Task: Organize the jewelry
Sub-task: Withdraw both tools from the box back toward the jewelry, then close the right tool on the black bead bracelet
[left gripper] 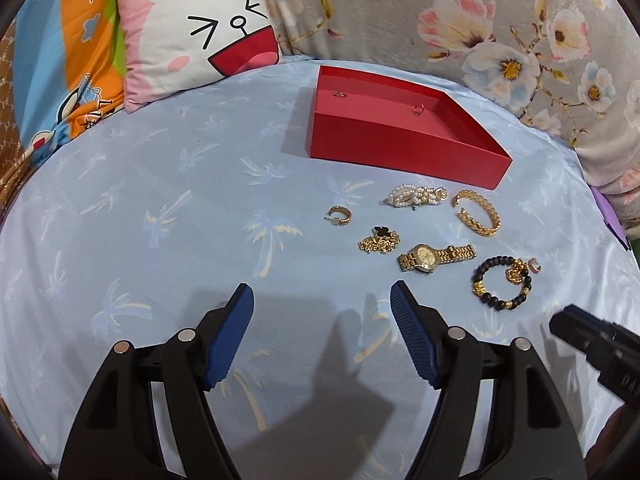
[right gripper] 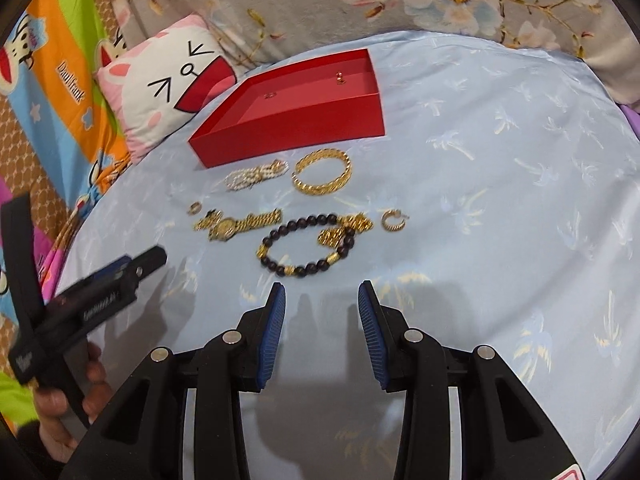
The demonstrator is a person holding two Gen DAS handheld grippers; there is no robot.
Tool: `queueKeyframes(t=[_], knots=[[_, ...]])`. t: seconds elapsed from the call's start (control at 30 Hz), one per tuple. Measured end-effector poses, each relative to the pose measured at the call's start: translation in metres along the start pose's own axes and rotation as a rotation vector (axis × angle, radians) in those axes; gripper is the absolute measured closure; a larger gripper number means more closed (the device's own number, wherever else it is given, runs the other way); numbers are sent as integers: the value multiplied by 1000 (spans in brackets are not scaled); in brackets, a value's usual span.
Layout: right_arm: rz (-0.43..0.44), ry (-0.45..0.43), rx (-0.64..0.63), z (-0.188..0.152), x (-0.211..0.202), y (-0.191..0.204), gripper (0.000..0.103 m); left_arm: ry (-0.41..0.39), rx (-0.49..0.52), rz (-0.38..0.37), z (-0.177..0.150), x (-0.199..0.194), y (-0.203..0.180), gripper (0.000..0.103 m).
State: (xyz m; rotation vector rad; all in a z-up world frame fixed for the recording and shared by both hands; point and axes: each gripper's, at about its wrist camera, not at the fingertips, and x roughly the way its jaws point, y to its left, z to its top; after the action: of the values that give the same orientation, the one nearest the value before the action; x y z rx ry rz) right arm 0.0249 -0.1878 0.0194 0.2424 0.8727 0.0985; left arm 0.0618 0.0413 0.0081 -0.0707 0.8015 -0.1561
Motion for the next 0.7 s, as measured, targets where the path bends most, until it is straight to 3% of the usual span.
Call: queueKeyframes(t=[0.37, 0.63, 0.7], knots=[[-21, 7, 65, 19, 31, -10, 67, 36, -9, -11, -3, 10, 1, 34], [-70, -1, 31, 21, 37, -7, 77, 36, -10, -18, -2, 11, 1, 33], [-70, -5, 33, 21, 38, -8, 86, 36, -10, -19, -2, 11, 1, 33]])
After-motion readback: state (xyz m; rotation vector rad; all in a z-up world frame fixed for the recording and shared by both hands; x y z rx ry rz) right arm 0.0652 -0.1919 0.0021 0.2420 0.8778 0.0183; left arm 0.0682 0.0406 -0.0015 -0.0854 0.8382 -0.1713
